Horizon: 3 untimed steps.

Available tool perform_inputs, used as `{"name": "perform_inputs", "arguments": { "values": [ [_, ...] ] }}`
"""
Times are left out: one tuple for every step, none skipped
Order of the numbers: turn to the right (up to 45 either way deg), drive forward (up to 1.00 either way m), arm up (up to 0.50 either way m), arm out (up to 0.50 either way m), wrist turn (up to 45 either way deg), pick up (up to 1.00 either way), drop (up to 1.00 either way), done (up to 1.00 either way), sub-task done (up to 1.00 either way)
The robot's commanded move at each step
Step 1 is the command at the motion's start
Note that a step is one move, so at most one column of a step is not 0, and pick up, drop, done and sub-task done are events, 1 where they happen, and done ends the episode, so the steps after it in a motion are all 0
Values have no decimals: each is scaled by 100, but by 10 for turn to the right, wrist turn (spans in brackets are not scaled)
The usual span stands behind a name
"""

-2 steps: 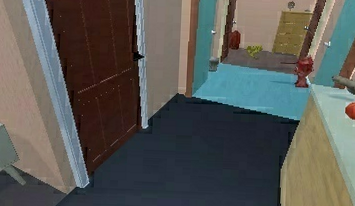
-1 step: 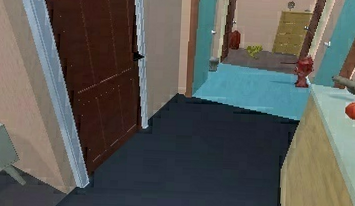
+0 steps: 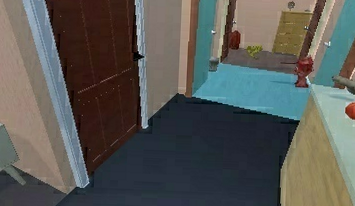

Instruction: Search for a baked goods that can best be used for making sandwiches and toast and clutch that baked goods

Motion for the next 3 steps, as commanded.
{"name": "perform_inputs", "arguments": {
  "values": [
    [0,0,0,0,0,100,0,0,0],
    [0,0,8,0,0,0,0,0,0],
    [0,0,0,0,0,0,0,100,0]
  ]
}}
